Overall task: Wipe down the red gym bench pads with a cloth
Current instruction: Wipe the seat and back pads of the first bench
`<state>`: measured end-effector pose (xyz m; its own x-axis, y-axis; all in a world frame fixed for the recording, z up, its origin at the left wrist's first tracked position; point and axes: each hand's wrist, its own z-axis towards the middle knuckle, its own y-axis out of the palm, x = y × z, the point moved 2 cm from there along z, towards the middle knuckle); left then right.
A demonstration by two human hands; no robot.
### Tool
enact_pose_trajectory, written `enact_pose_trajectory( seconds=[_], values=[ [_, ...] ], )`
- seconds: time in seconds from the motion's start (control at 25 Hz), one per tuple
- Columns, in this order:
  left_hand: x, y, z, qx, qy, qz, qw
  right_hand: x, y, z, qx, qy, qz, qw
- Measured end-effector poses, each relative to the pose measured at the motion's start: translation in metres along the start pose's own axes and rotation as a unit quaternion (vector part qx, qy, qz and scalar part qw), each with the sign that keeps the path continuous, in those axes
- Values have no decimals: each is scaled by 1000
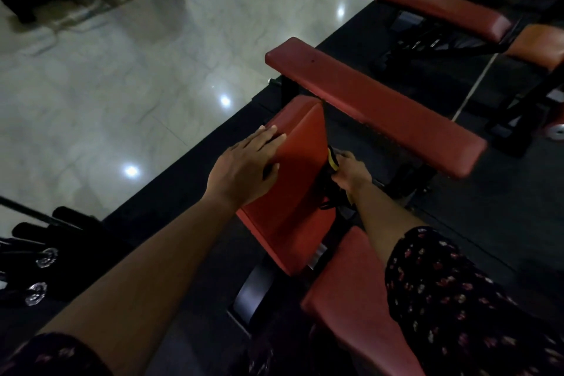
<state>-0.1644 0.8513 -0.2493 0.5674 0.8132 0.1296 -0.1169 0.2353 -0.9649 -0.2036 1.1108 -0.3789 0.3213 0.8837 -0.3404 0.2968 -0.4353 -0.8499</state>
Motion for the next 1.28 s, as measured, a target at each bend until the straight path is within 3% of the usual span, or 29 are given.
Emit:
enact_pose_trajectory(
  seconds=[0.12,0.32,0.44,0.6,0.72,0.88,1.04,1.16,1.28],
  values=[
    [-1,1,0,-1,19,-6,1000,-10,-15,-12,53,2,27,998],
    [1,-3,1,-9,-4,-7,1000,-47,-68,-46,158,-63,100,980],
    [3,-6,0,-16,1,-15,1000,-74,-96,-80,205,-101,55,972],
    [4,-8,-1,-27,-4,-37,999,-115,-92,-133,210,-177,-93,957],
    [5,-8,-6,-35,0,-45,998,-104,-74,-168,161,-140,-128,969],
    [9,-10,-7,-51,25,1,998,-38,-41,-211,102,-34,-187,976],
    [34,-11,-22,-14,143,87,986,17,-26,-254,95,28,-194,976],
    [45,-4,-31,-1,137,0,991,41,-23,-277,90,45,-194,976],
    [67,0,-43,-97,127,-51,986,58,-21,-293,67,73,-189,977]
  ],
)
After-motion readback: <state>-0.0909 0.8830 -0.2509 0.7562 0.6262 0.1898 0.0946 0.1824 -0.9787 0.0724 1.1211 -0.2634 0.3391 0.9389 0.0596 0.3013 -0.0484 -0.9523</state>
